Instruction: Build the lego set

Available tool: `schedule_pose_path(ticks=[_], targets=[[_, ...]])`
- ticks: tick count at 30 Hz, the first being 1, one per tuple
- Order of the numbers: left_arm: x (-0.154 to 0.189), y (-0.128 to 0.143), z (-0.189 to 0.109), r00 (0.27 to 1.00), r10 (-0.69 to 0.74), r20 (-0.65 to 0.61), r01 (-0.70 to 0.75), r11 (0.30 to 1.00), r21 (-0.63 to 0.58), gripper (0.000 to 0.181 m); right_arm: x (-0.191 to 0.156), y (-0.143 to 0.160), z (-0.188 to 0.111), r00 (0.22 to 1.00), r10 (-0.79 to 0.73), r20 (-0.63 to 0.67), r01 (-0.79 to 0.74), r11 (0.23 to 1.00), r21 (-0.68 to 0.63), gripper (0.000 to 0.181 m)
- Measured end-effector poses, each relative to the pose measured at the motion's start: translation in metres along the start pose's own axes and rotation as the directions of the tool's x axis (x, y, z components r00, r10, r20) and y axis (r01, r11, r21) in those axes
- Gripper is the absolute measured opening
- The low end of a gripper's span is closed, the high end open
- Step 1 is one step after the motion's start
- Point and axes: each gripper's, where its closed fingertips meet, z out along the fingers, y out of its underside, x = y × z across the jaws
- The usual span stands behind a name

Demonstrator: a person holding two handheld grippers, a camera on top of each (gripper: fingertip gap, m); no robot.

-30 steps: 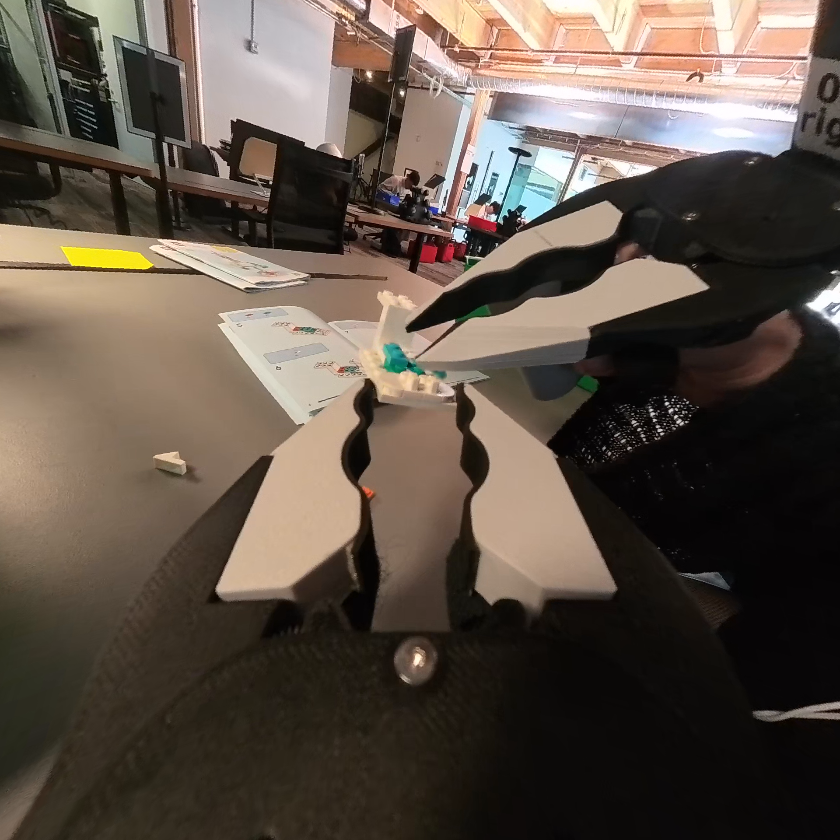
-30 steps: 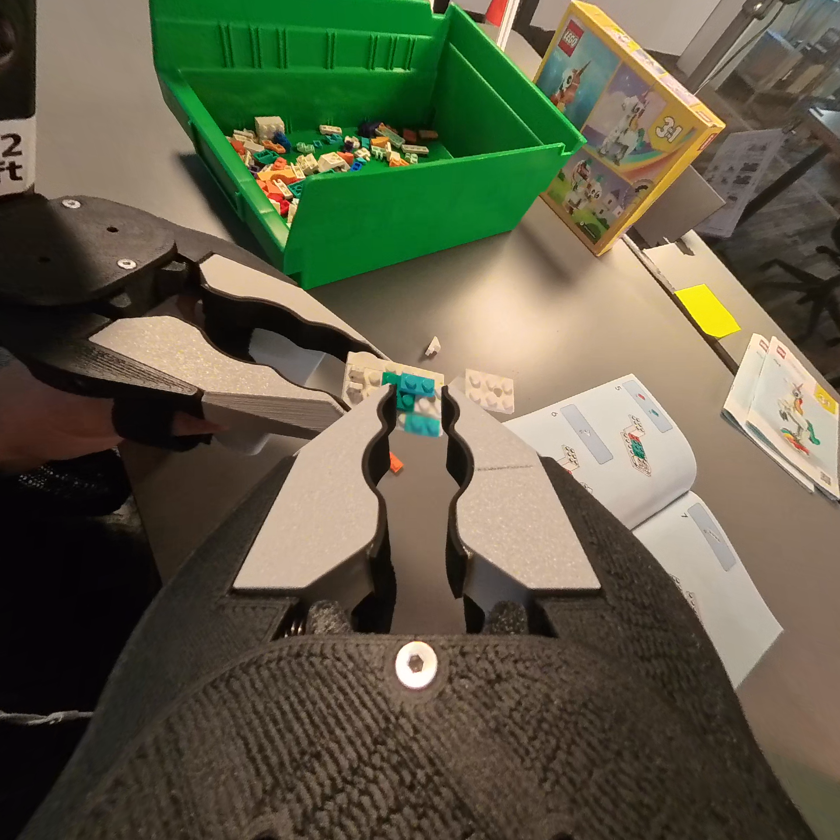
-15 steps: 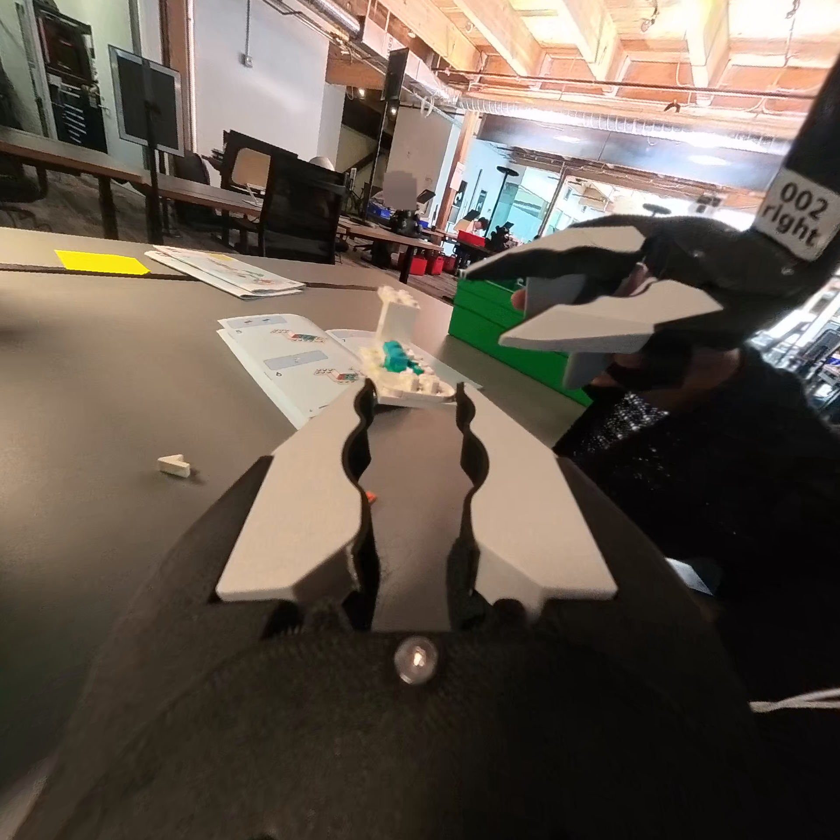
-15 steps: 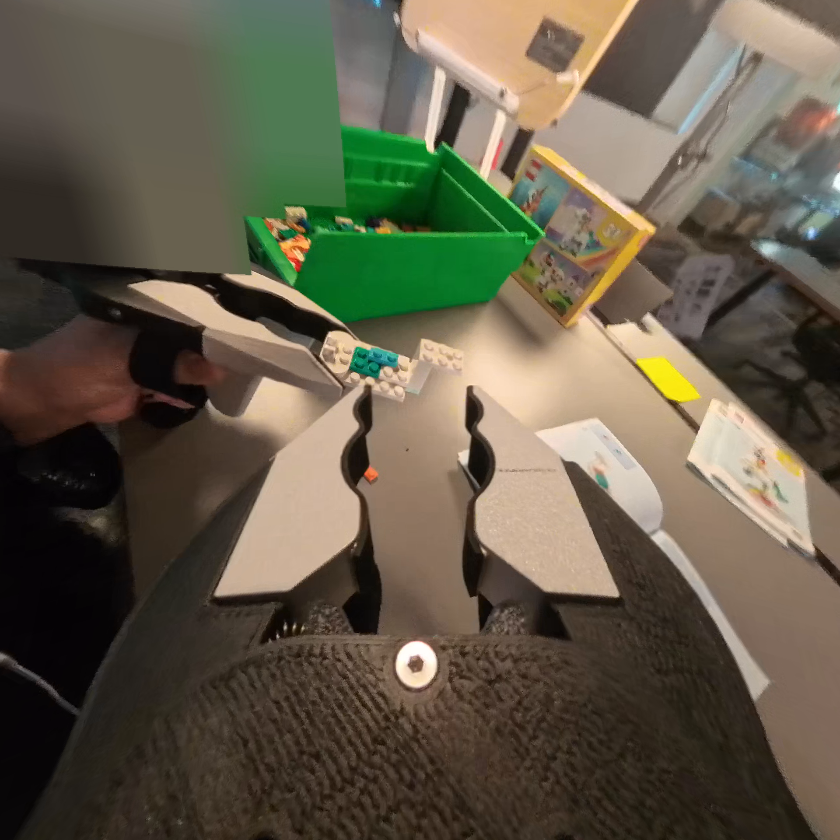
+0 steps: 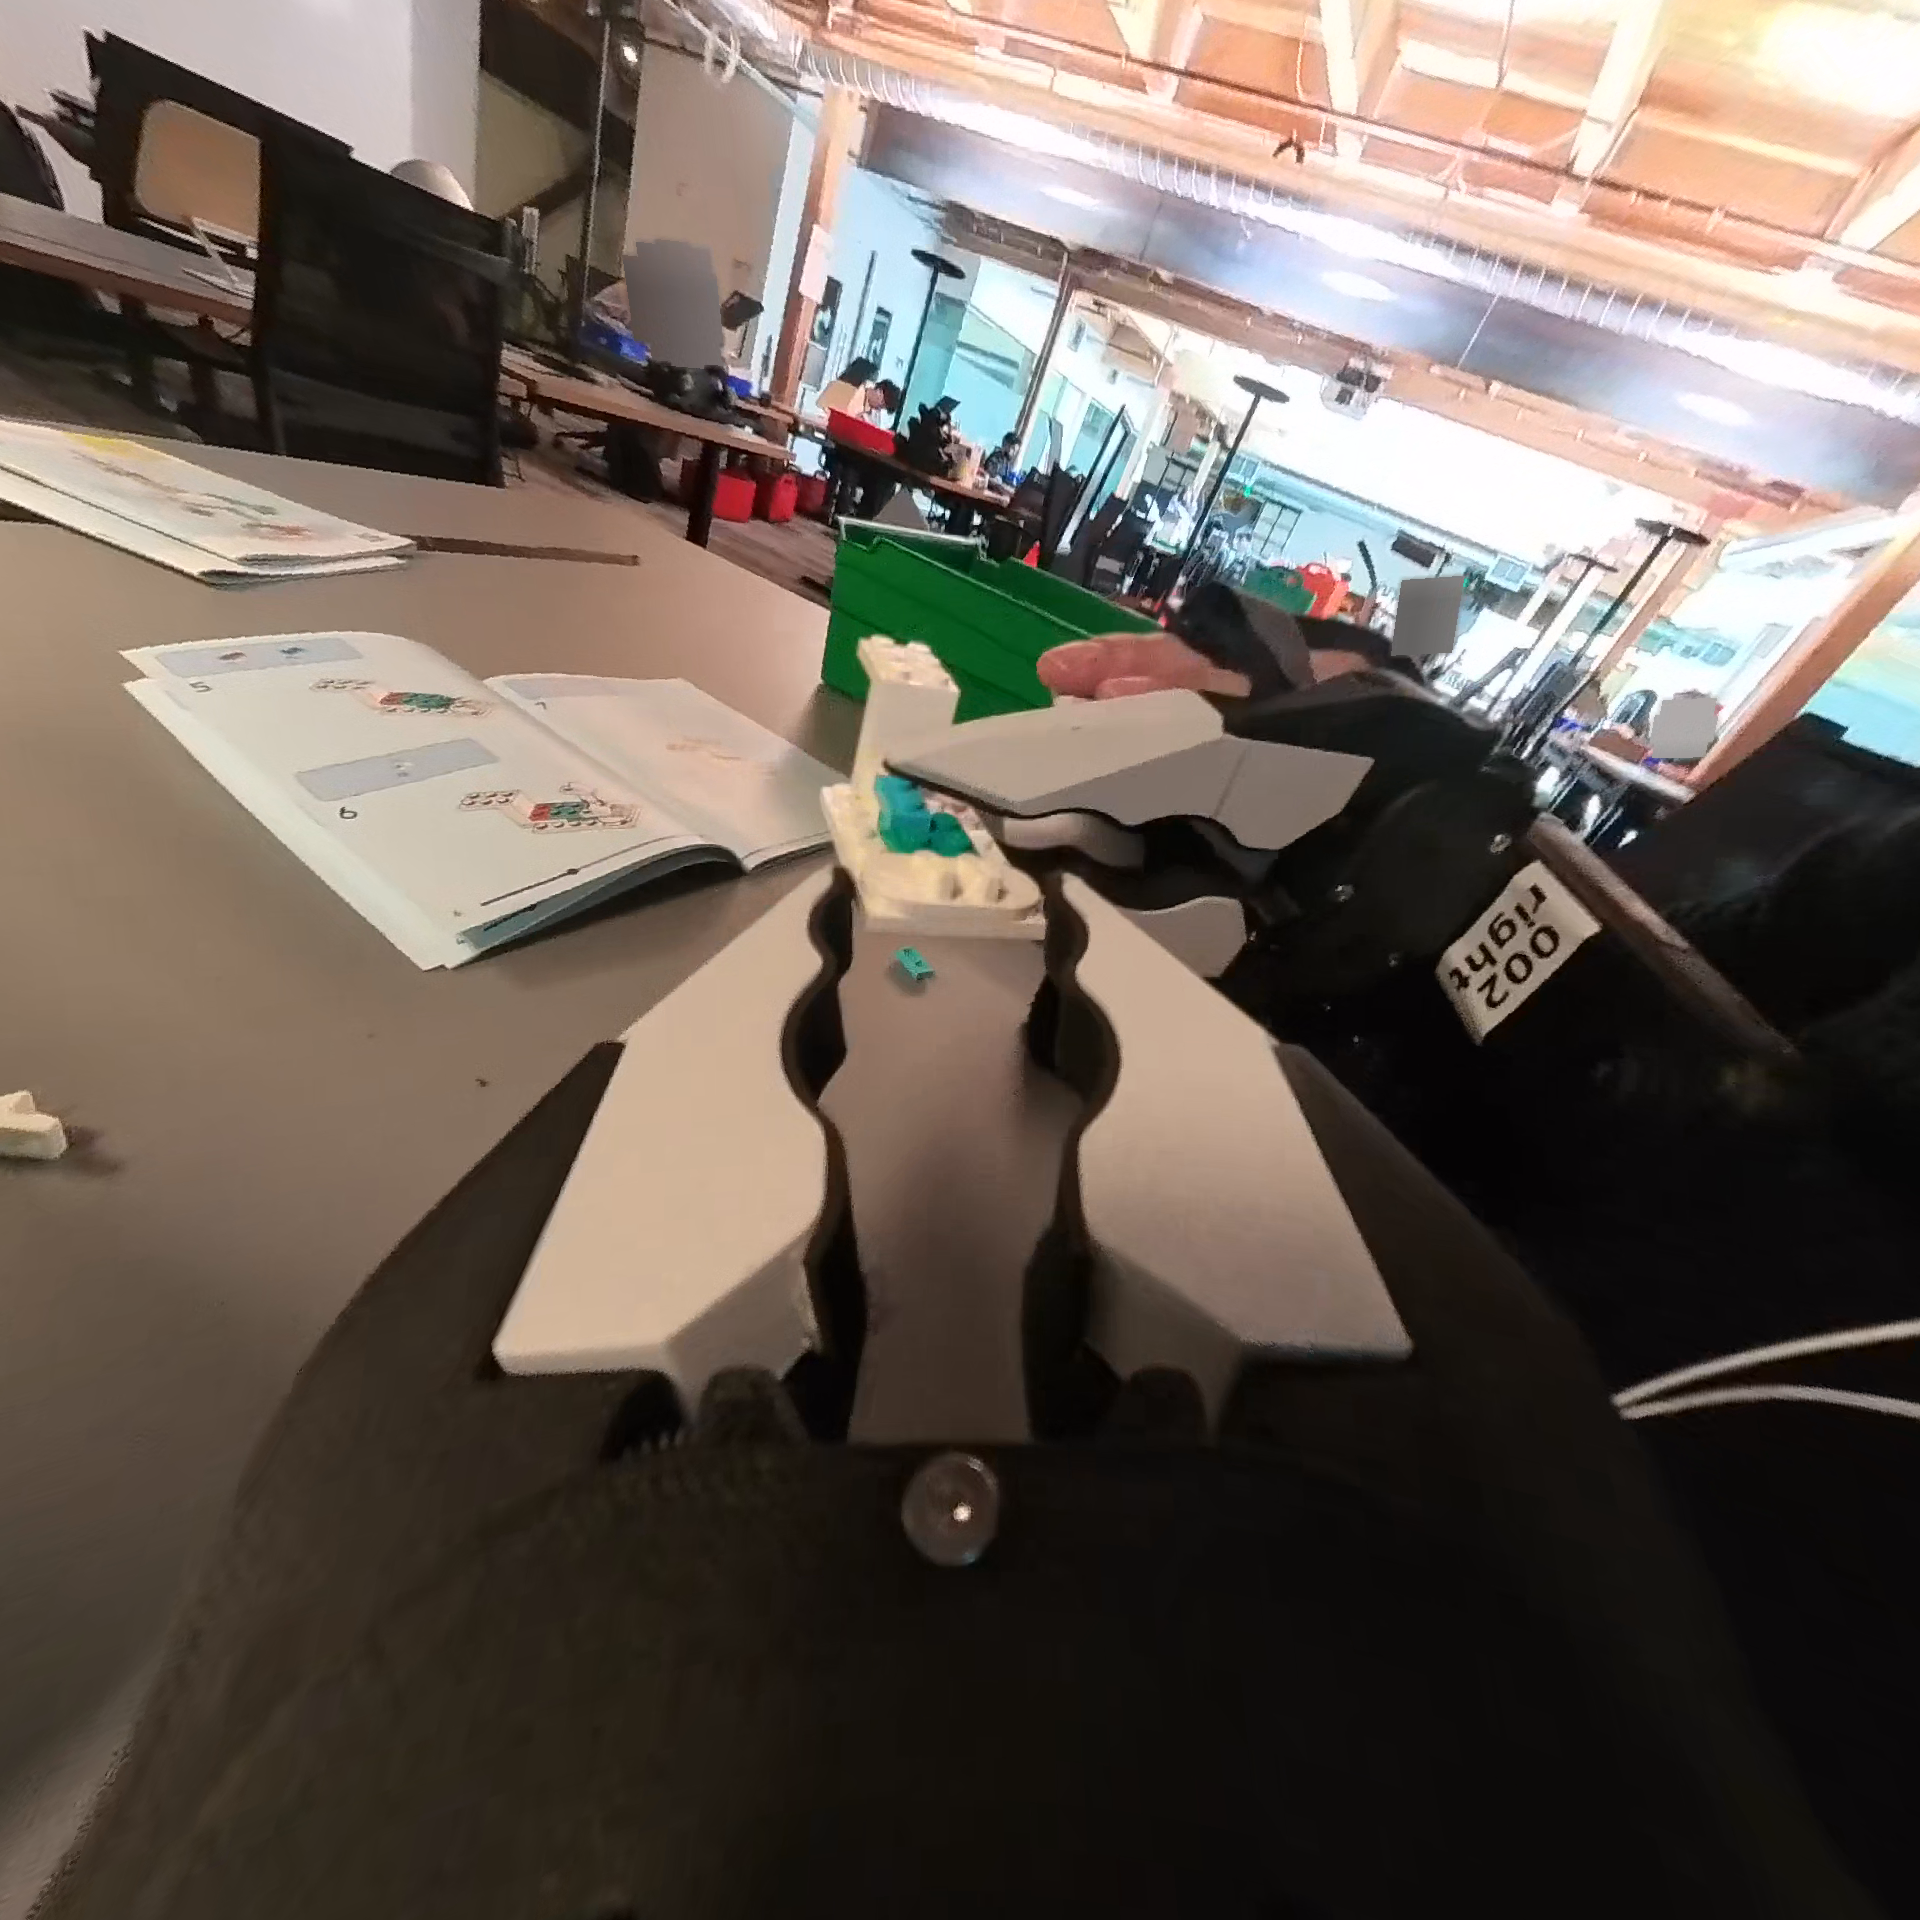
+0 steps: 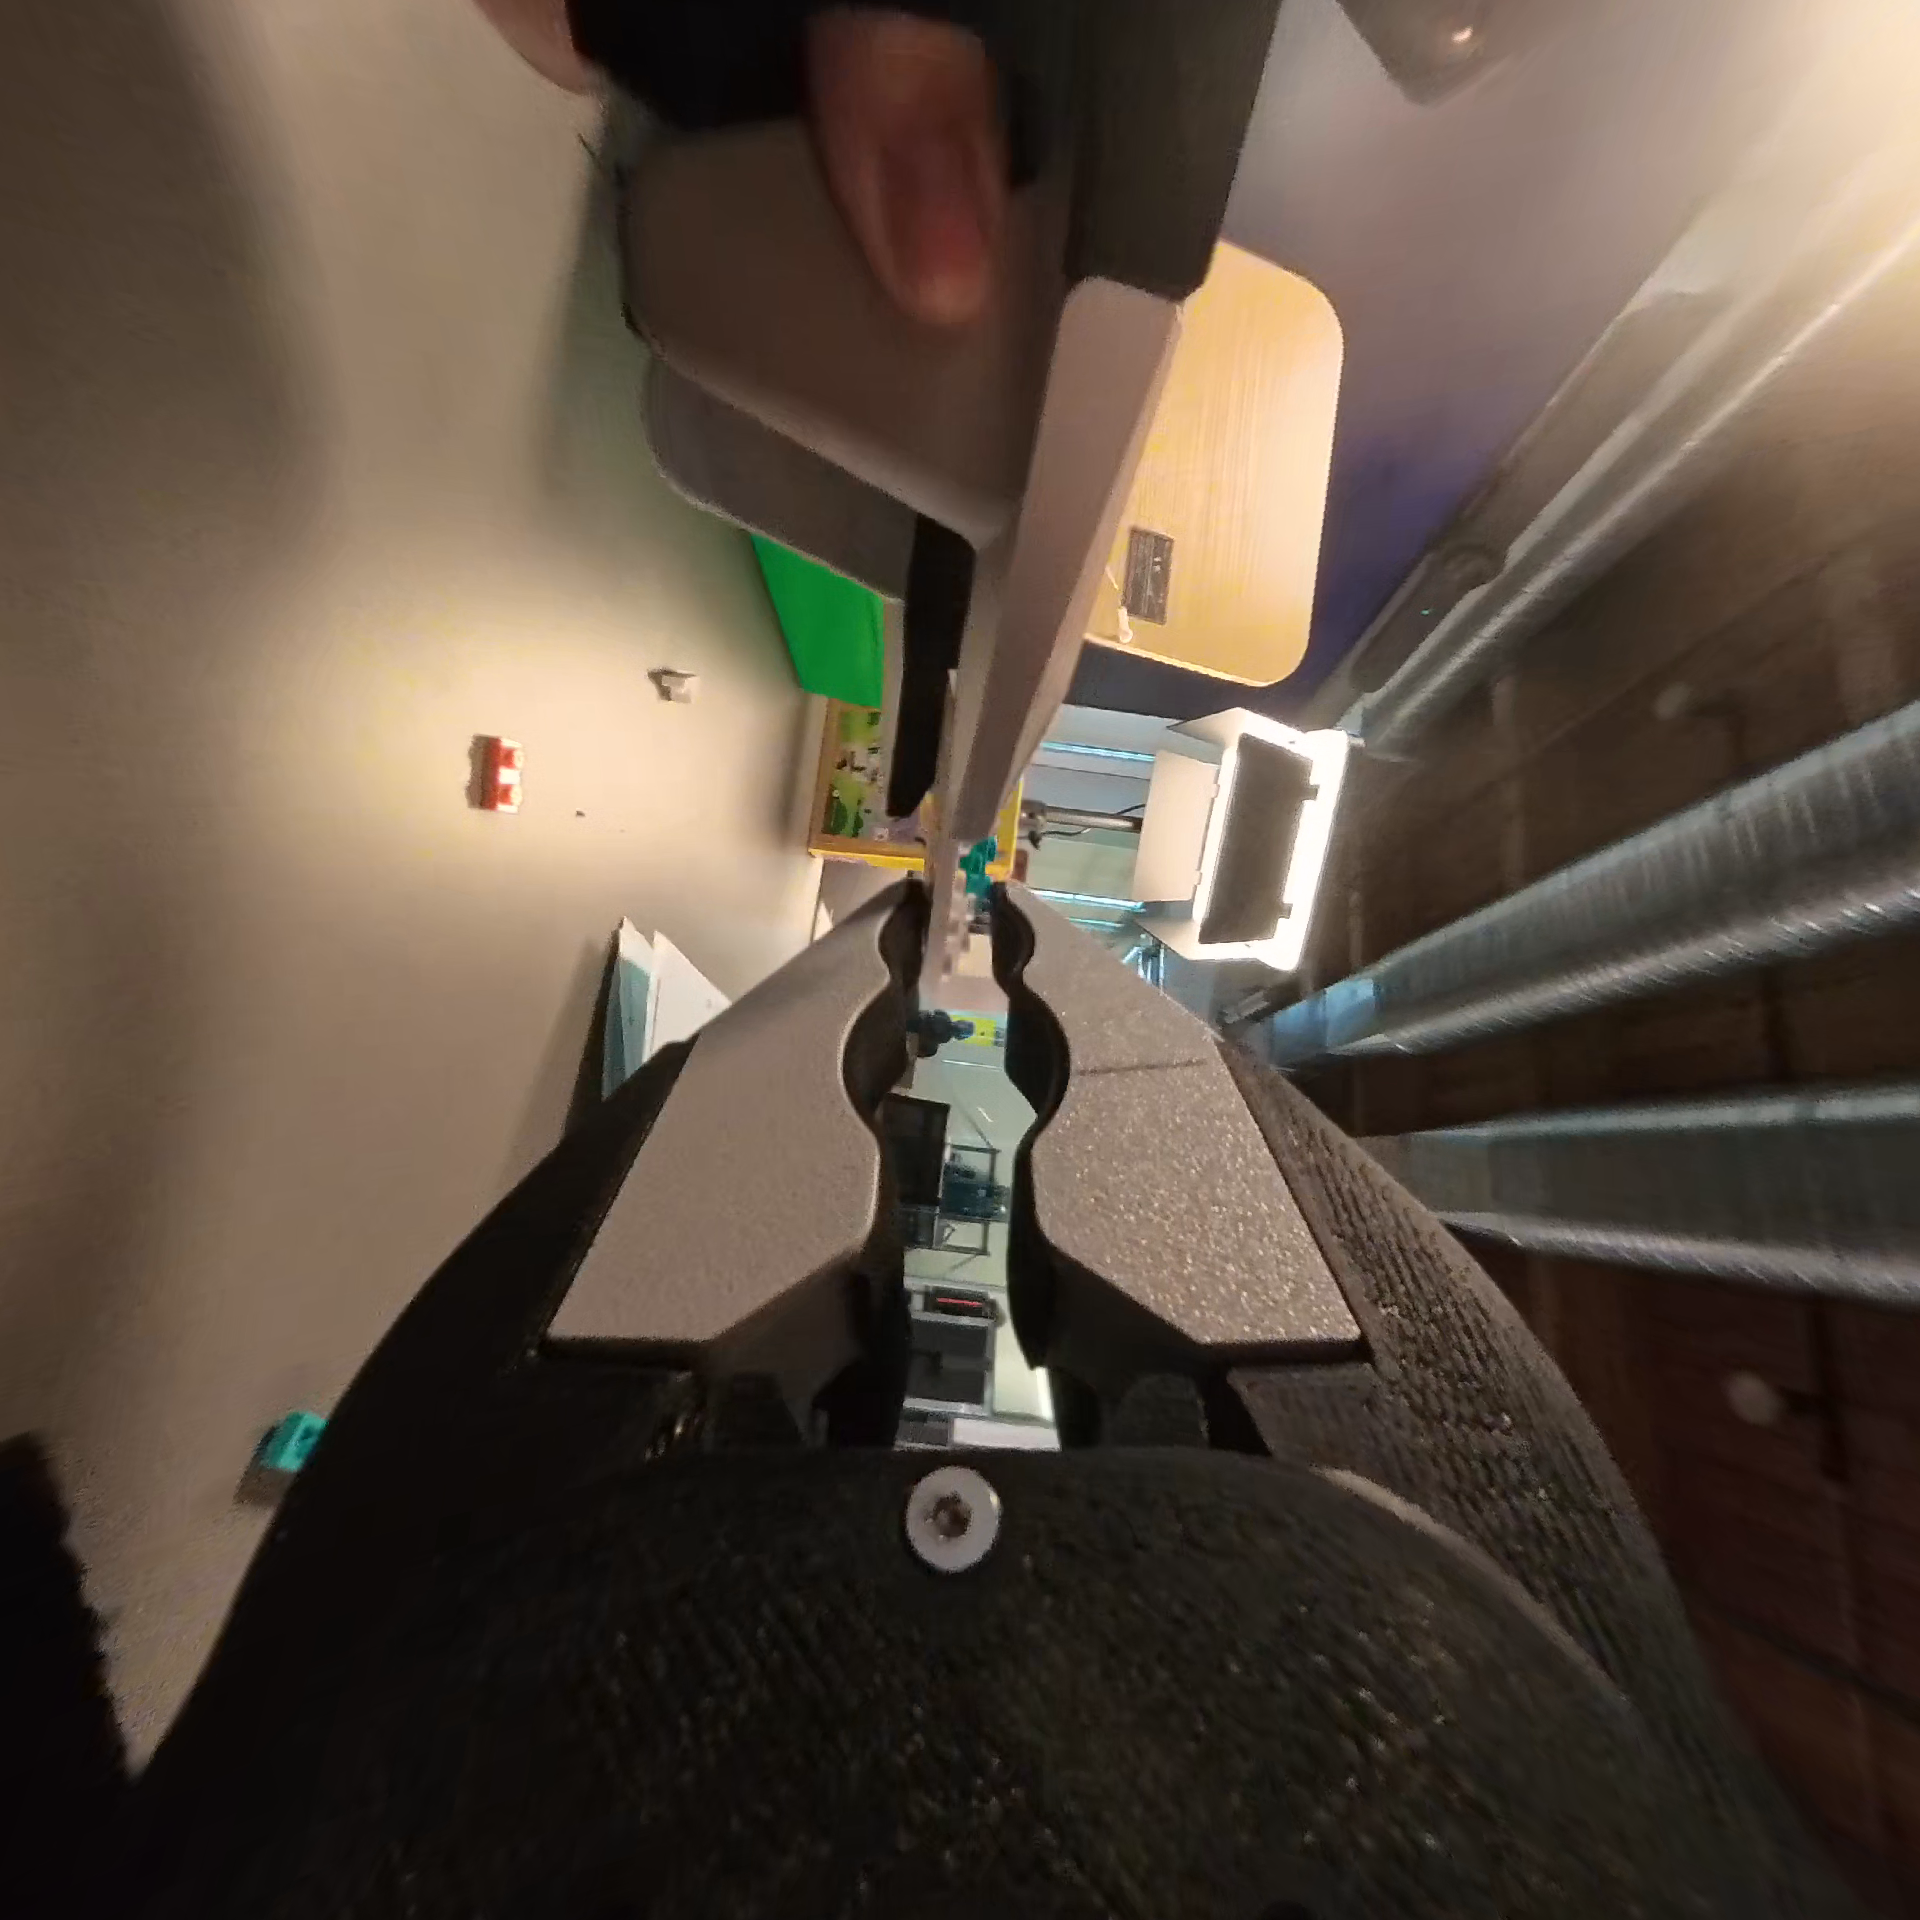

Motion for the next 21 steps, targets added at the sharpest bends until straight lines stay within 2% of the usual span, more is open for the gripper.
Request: schedule_pose_path(ticks=[3, 5, 6, 8, 10, 12, 13, 16, 18, 19, 21], targets=[[0.006, 0.002, 0.000, 0.992, 0.119, -0.042, -0.120, 0.993, -0.019, 0.039, 0.001, 0.002, -0.003, 1.000, 0.020, -0.012, -0.020, 1.000, 0.005, 0.011], [-0.001, 0.006, 0.000, 0.951, 0.308, 0.021, -0.307, 0.950, -0.053, 0.050, -0.002, 0.010, -0.003, 1.000, 0.021, -0.009, -0.021, 1.000, -0.019, 0.010], [-0.003, 0.005, -0.001, 0.904, 0.422, 0.064, -0.418, 0.906, -0.069, 0.053, -0.006, 0.014, -0.003, 1.000, 0.023, -0.005, -0.024, 0.999, -0.025, 0.010], [-0.001, 0.006, -0.001, 0.755, 0.647, 0.102, -0.634, 0.761, -0.138, 0.055, -0.011, 0.018, -0.004, 1.000, 0.030, -0.003, -0.030, 0.999, -0.016, 0.011], [-0.004, 0.014, 0.001, 0.524, 0.847, 0.091, -0.811, 0.529, -0.250, 0.054, -0.014, 0.017, -0.005, 0.999, 0.045, -0.014, -0.044, 0.999, 0.014, 0.011], [-0.007, 0.023, 0.004, 0.316, 0.948, 0.034, -0.894, 0.310, -0.324, 0.049, -0.015, 0.015, -0.007, 0.998, 0.065, -0.019, -0.064, 0.996, 0.064, 0.011], [-0.007, 0.026, 0.005, 0.240, 0.971, 0.012, -0.914, 0.231, -0.333, 0.044, -0.015, 0.014, -0.009, 0.997, 0.076, -0.022, -0.073, 0.994, 0.083, 0.010], [-0.003, 0.026, 0.008, 0.075, 0.997, 0.010, -0.947, 0.075, -0.313, 0.031, -0.016, 0.013, -0.011, 0.996, 0.088, -0.012, -0.086, 0.988, 0.129, 0.010], [-0.002, 0.022, 0.008, -0.020, 0.999, 0.040, -0.950, -0.006, -0.313, 0.006, -0.019, 0.012, -0.011, 0.995, 0.102, 0.006, -0.102, 0.985, 0.142, 0.010], [-0.004, 0.022, 0.009, -0.065, 0.997, 0.047, -0.943, -0.046, -0.330, 0.005, -0.022, 0.012, -0.011, 0.994, 0.108, 0.018, -0.109, 0.984, 0.140, 0.010], [-0.006, 0.026, 0.011, -0.080, 0.996, 0.046, -0.932, -0.059, -0.357, 0.005, -0.027, 0.014, -0.010, 0.990, 0.134, 0.035, -0.137, 0.981, 0.137, 0.010]])
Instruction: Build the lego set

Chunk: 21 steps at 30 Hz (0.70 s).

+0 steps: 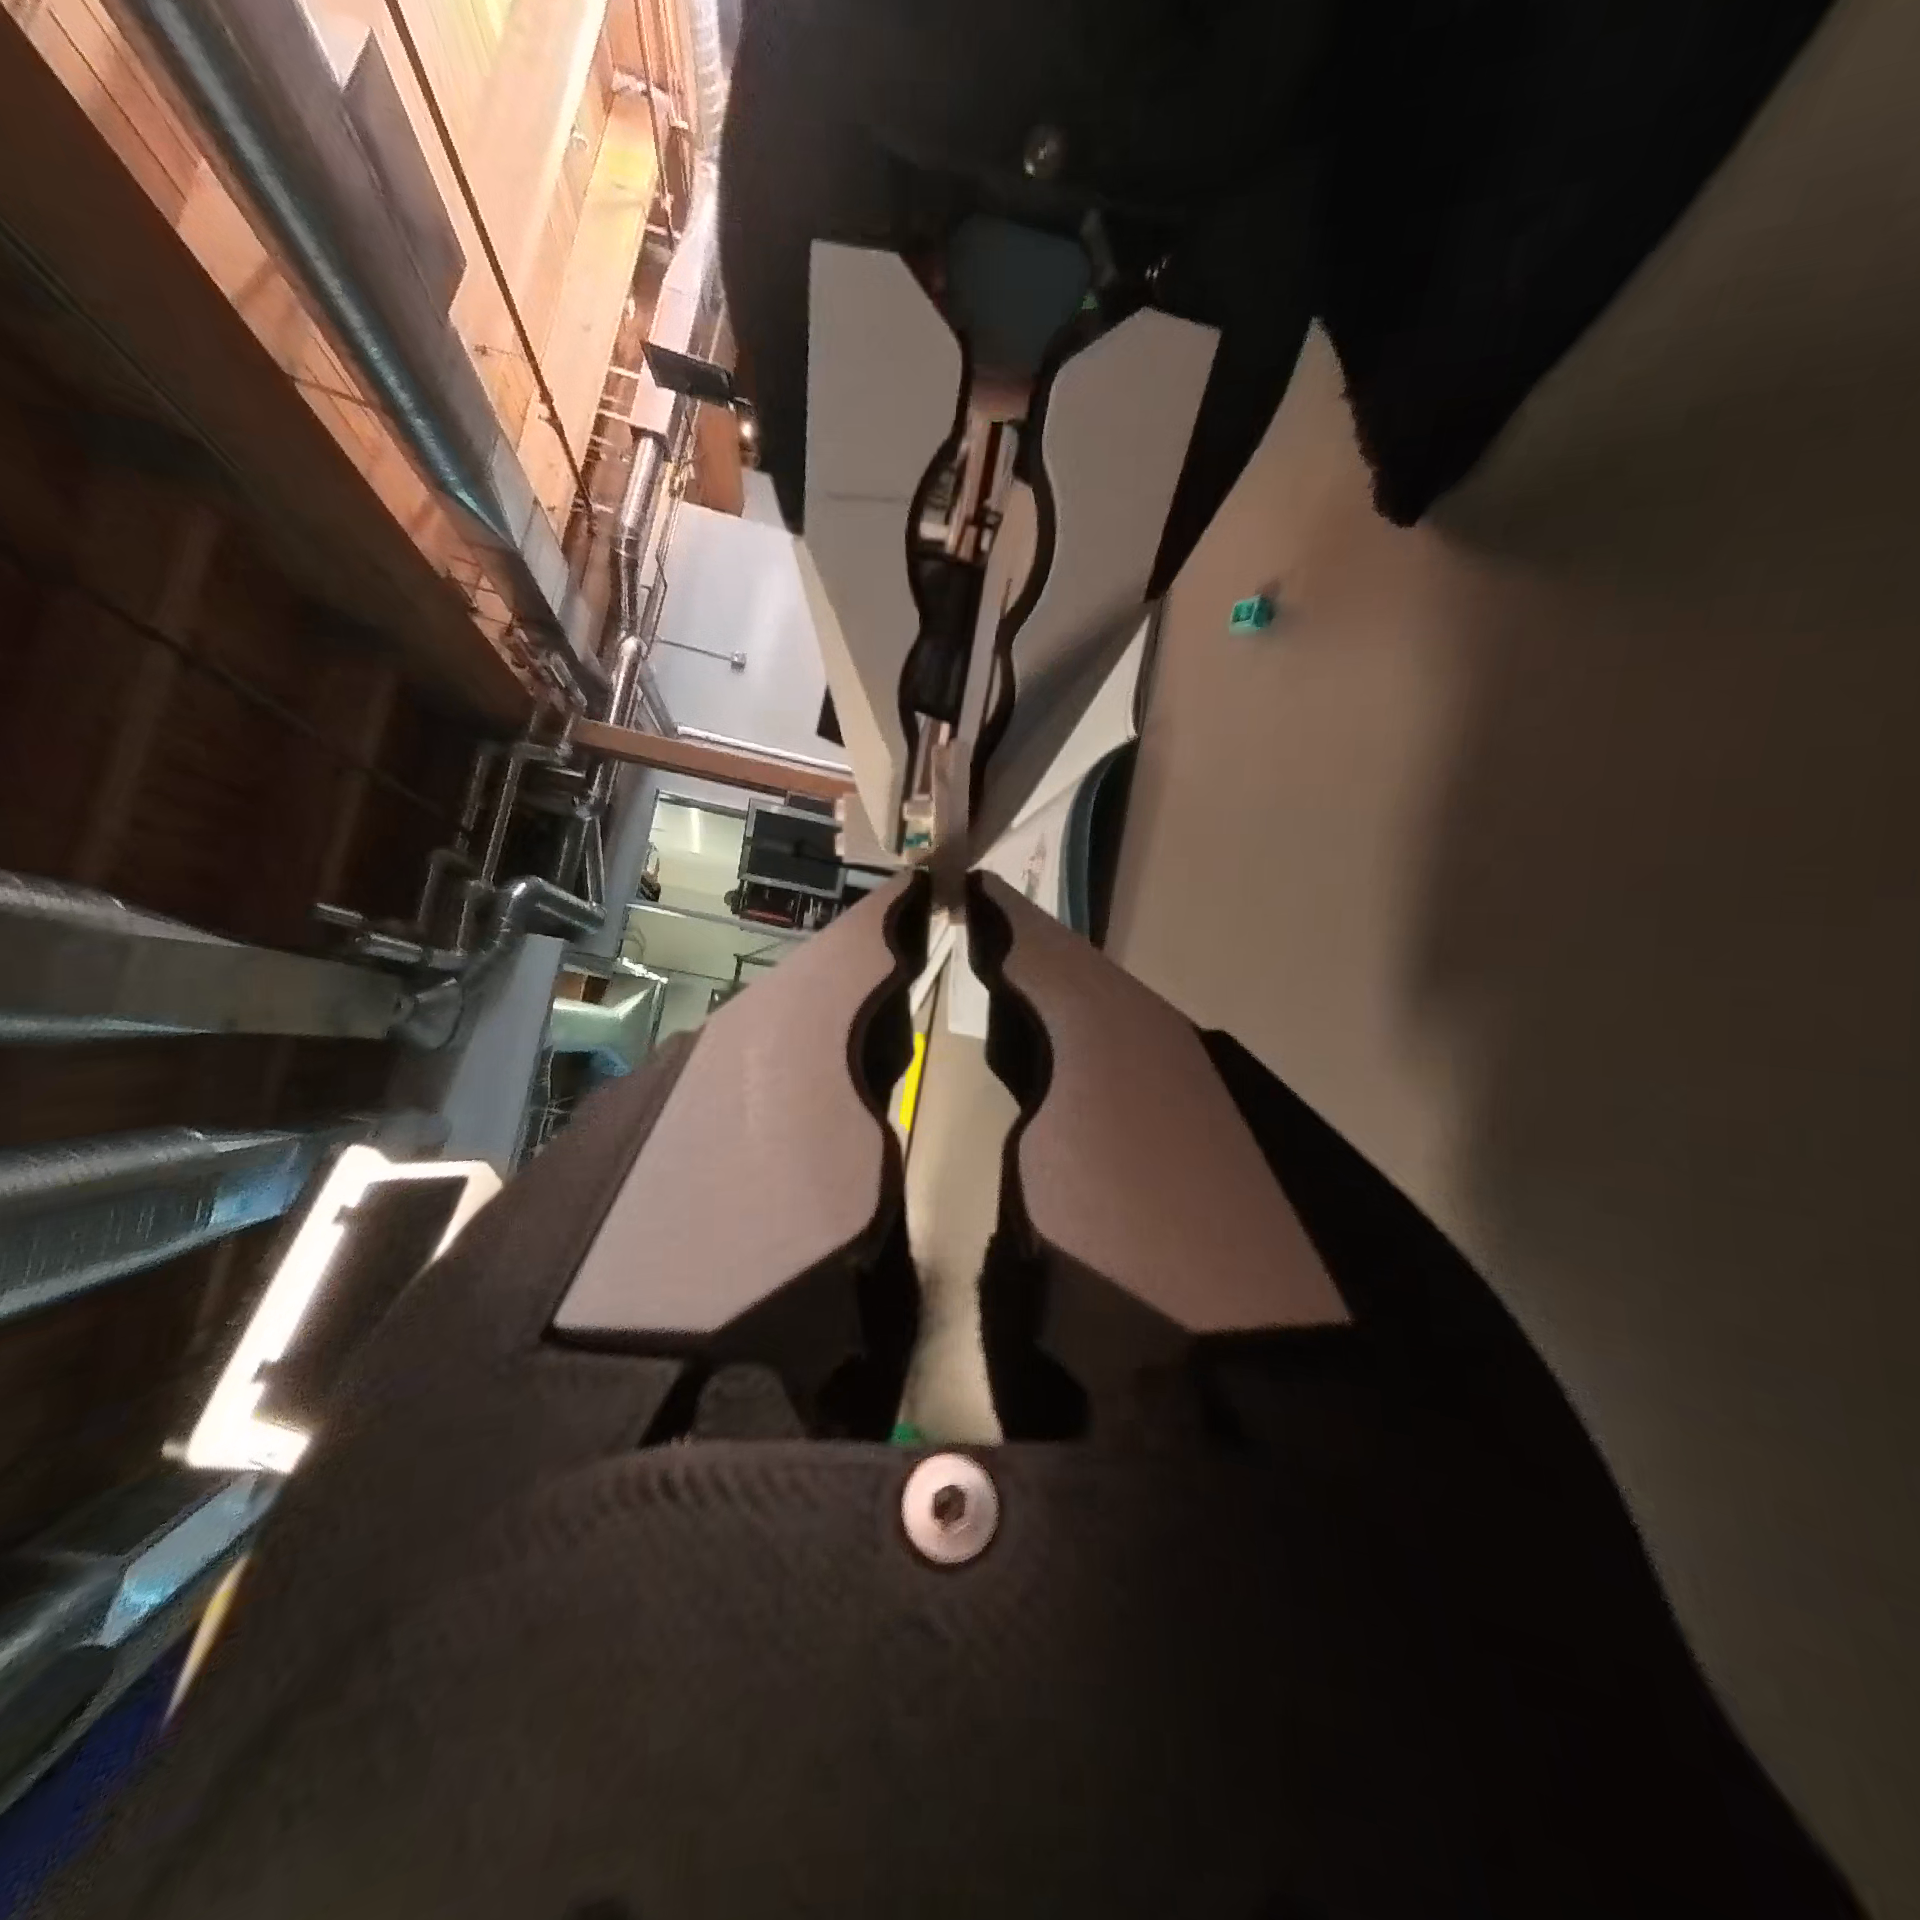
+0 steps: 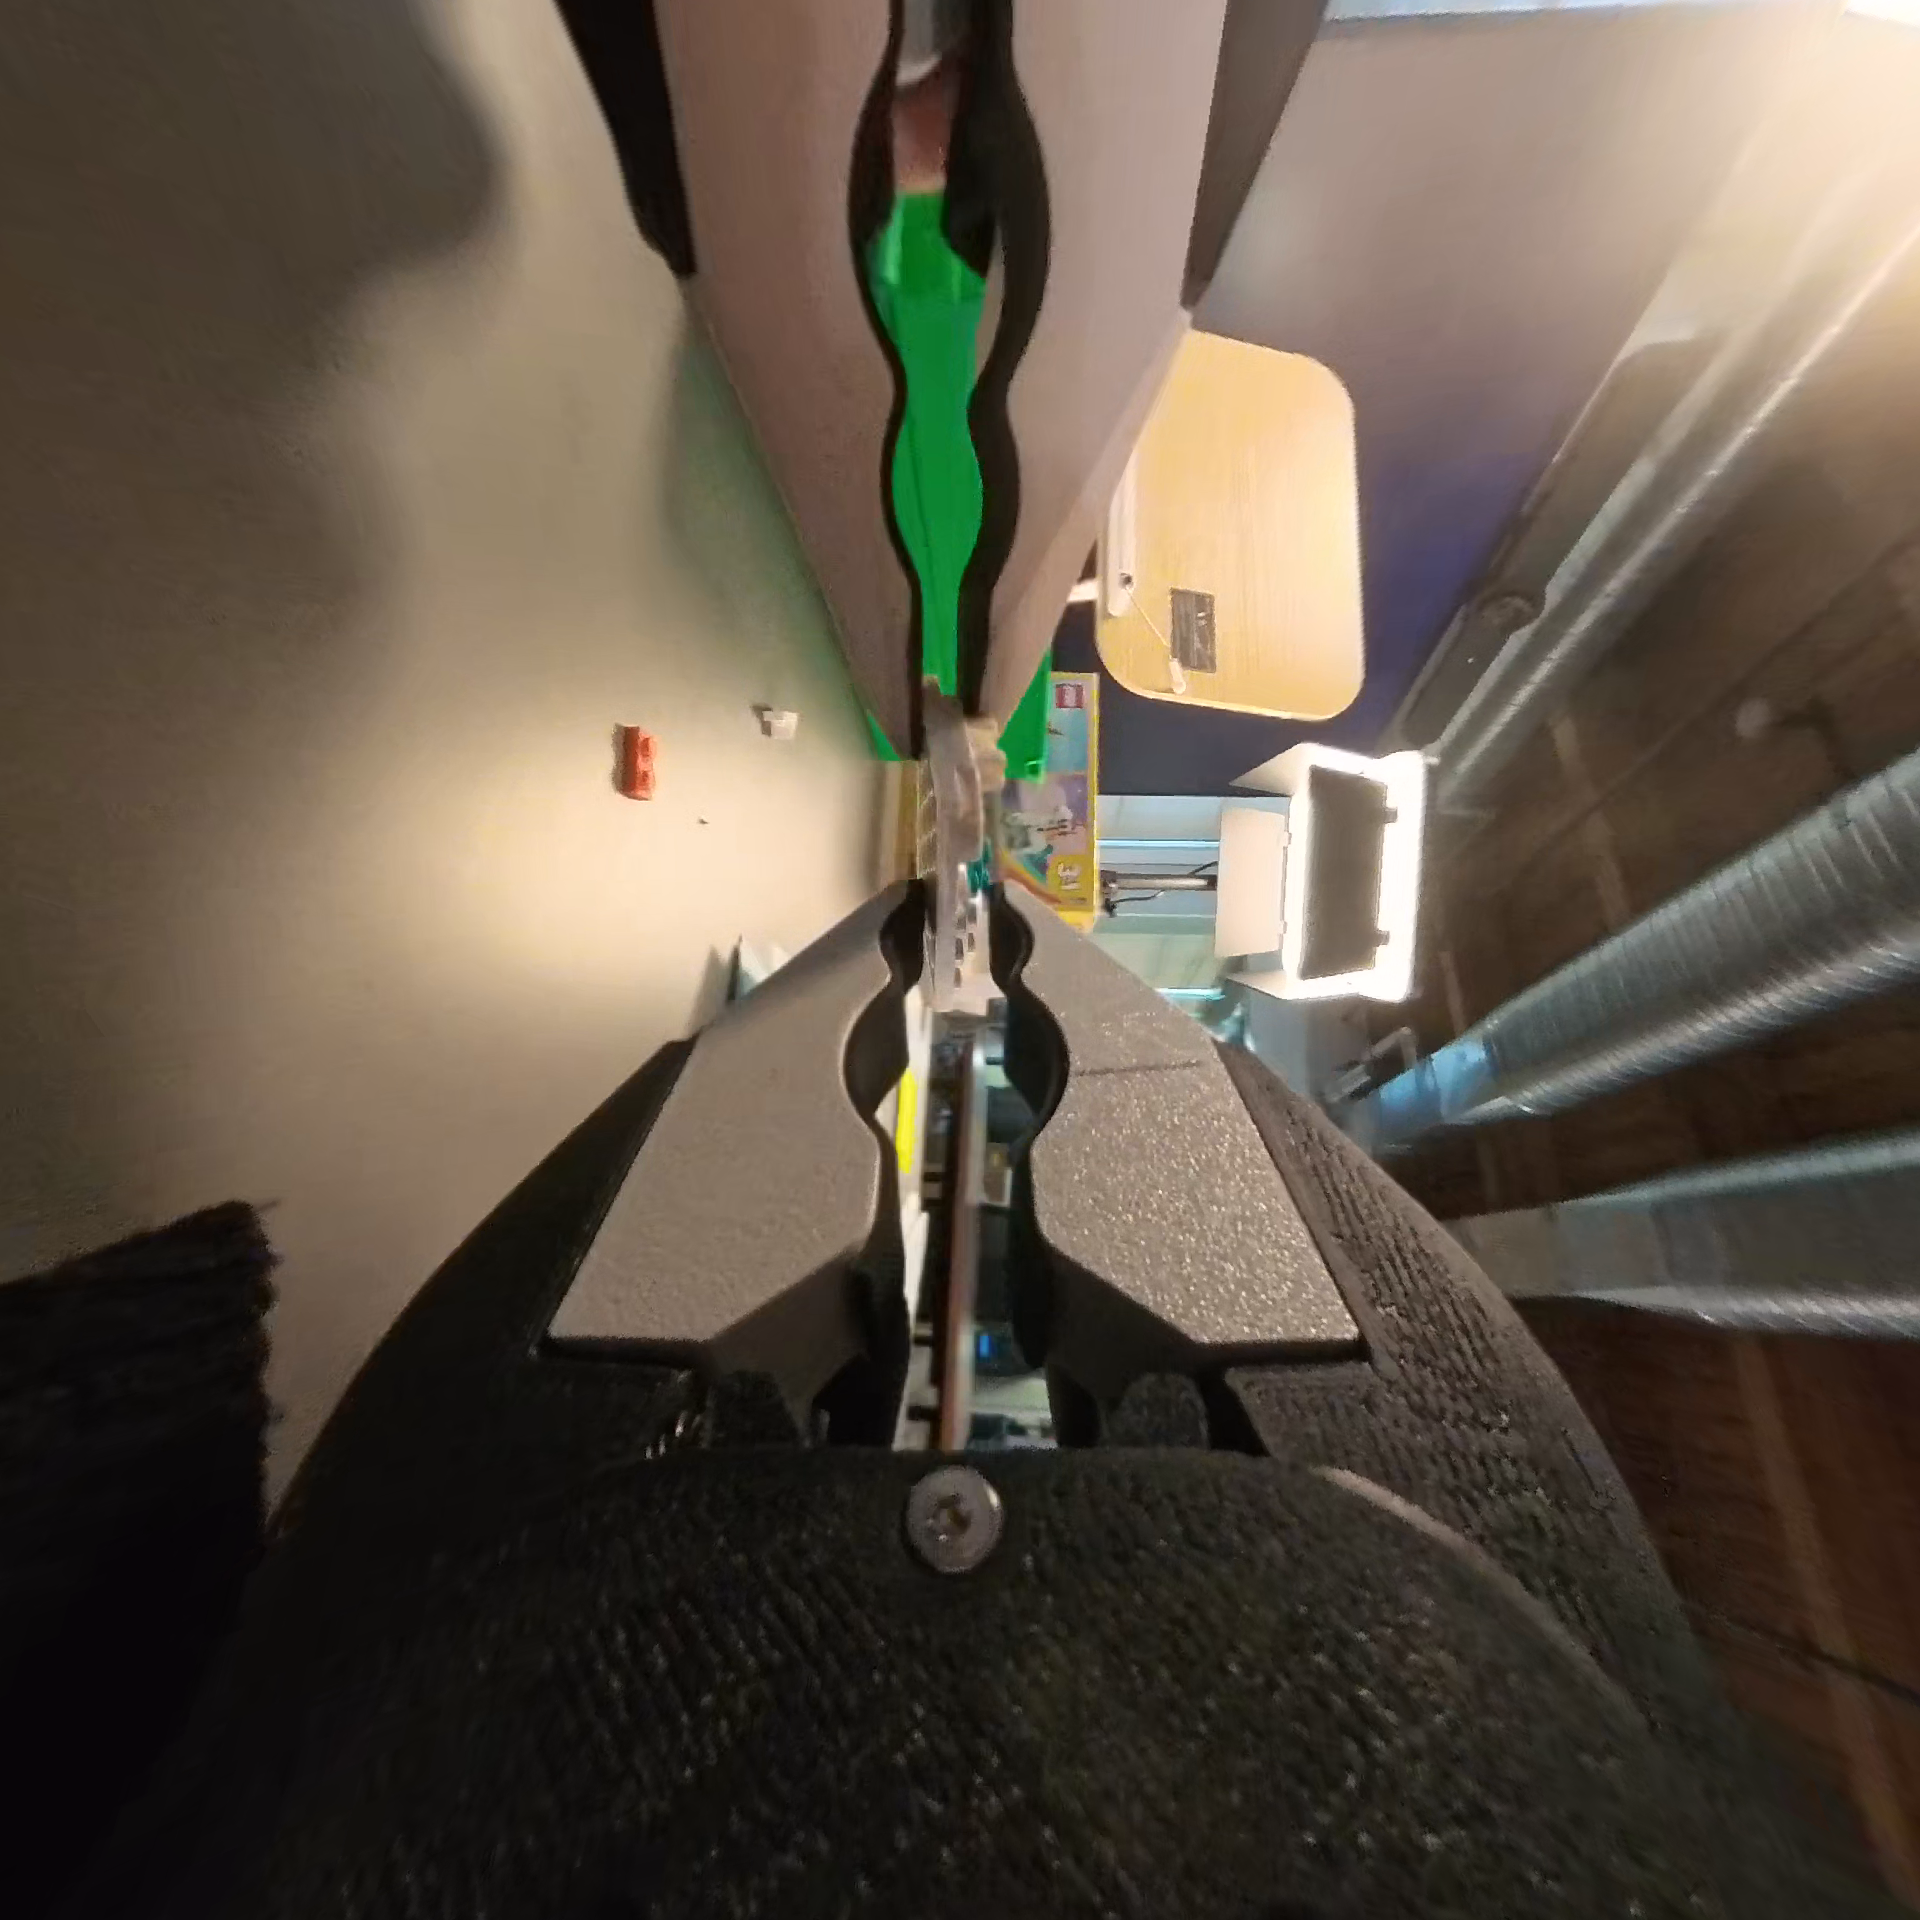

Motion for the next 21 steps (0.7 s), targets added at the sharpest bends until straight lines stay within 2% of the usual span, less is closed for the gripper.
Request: schedule_pose_path(ticks=[2, 4, 6, 7, 9, 10, 13, 15, 16, 21], targets=[[0.005, 0.002, 0.001, 1.000, -0.008, -0.006, 0.008, 1.000, -0.022, 0.005, -0.006, 0.002, -0.002, 0.998, 0.059, 0.028, -0.059, 0.998, -0.001, 0.011], [0.008, 0.008, 0.002, 1.000, 0.007, -0.006, -0.007, 0.998, -0.055, 0.005, -0.006, 0.011, -0.010, 0.987, 0.155, 0.052, -0.155, 0.988, -0.009, 0.020], [0.010, 0.012, 0.002, 1.000, 0.016, -0.012, -0.017, 0.998, -0.065, 0.005, -0.008, 0.023, -0.026, 0.921, 0.365, 0.139, -0.366, 0.930, -0.021, 0.028], [0.012, 0.011, 0.002, 1.000, 0.014, -0.025, -0.015, 0.998, -0.059, 0.005, -0.014, 0.028, -0.035, 0.843, 0.493, 0.218, -0.497, 0.867, -0.040, 0.029], [0.017, 0.011, 0.004, 0.999, 0.021, -0.047, -0.023, 0.998, -0.057, 0.005, -0.030, 0.037, -0.055, 0.606, 0.701, 0.376, -0.711, 0.689, -0.140, 0.028], [0.018, 0.012, 0.005, 0.998, 0.034, -0.046, -0.037, 0.997, -0.064, 0.005, -0.037, 0.042, -0.062, 0.495, 0.764, 0.413, -0.770, 0.606, -0.200, 0.028], [0.021, 0.015, 0.007, 0.997, 0.063, -0.051, -0.066, 0.995, -0.080, 0.005, -0.052, 0.063, -0.072, 0.285, 0.868, 0.407, -0.844, 0.429, -0.323, 0.025], [0.021, 0.017, 0.008, 0.996, 0.069, -0.048, -0.073, 0.993, -0.089, 0.005, -0.060, 0.064, -0.070, 0.148, 0.908, 0.393, -0.863, 0.312, -0.396, 0.024], [0.021, 0.018, 0.008, 0.997, 0.067, -0.050, -0.071, 0.993, -0.091, 0.005, -0.064, 0.063, -0.069, 0.105, 0.918, 0.383, -0.860, 0.277, -0.429, 0.025], [0.020, 0.018, 0.008, 0.998, 0.049, -0.045, -0.053, 0.995, -0.086, 0.005, -0.082, 0.067, -0.062, 0.048, 0.949, 0.313, -0.809, 0.221, -0.545, 0.028]])
